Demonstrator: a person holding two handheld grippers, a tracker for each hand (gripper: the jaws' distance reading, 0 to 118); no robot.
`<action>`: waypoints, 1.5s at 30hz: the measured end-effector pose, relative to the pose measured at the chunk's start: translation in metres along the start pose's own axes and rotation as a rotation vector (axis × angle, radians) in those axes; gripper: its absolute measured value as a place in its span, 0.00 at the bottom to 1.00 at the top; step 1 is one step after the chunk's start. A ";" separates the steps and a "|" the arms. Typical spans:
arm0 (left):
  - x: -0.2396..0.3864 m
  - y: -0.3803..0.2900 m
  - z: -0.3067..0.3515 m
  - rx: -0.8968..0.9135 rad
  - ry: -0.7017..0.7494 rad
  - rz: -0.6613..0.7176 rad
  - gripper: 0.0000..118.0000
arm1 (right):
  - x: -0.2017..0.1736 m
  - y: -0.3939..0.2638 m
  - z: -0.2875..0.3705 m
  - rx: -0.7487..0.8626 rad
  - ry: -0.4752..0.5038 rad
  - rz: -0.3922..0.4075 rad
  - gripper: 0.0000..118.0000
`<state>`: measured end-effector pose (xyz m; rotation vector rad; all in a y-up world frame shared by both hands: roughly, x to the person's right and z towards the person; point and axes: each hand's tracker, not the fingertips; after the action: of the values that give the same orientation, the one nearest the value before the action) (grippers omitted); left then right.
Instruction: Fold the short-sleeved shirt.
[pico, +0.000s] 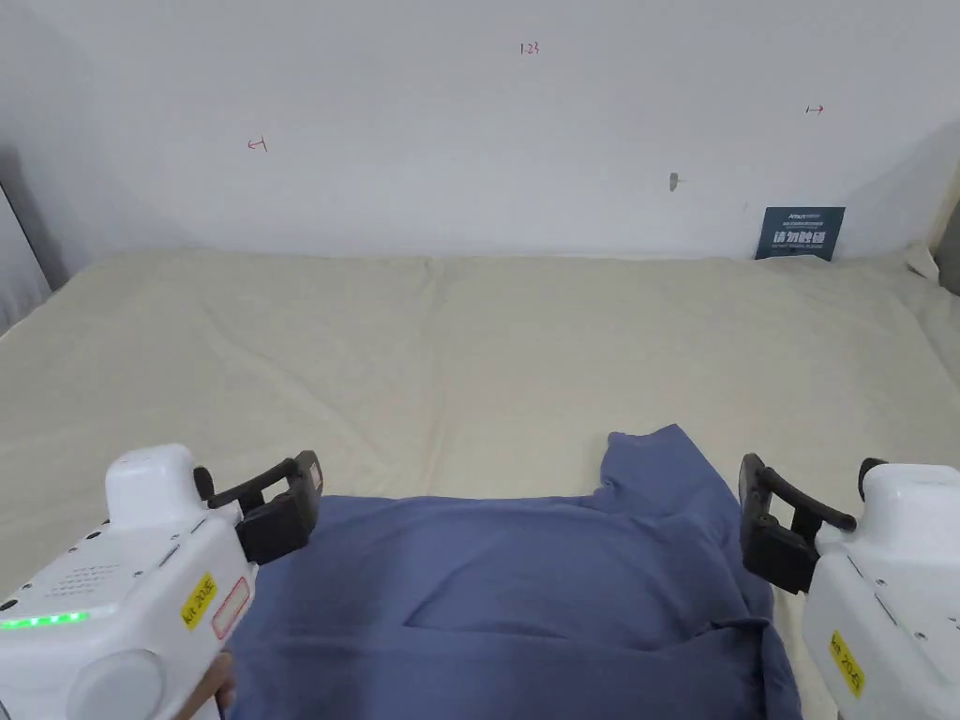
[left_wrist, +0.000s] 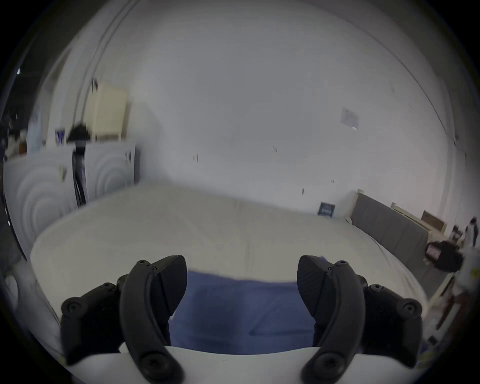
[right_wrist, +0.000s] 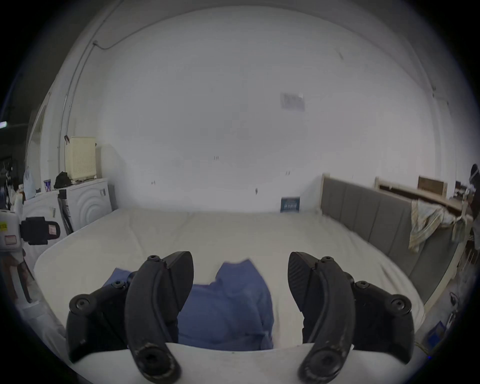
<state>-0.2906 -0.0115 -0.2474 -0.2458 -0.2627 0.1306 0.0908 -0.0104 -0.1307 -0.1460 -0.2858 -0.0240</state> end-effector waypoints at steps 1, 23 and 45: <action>0.006 -0.001 0.003 0.046 0.013 -0.026 0.60 | -0.003 0.002 0.003 0.022 -0.013 0.005 0.62; 0.000 -0.016 -0.055 -0.095 -0.026 -0.037 0.01 | -0.016 0.004 -0.036 -0.002 0.002 0.054 0.00; -0.128 -0.091 -0.346 -0.761 0.163 0.026 0.93 | -0.002 -0.044 -0.176 -0.205 -0.038 0.068 0.00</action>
<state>-0.3099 -0.1961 -0.5790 -1.0113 -0.1362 0.0300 0.1359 -0.0793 -0.2923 -0.3595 -0.3160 0.0169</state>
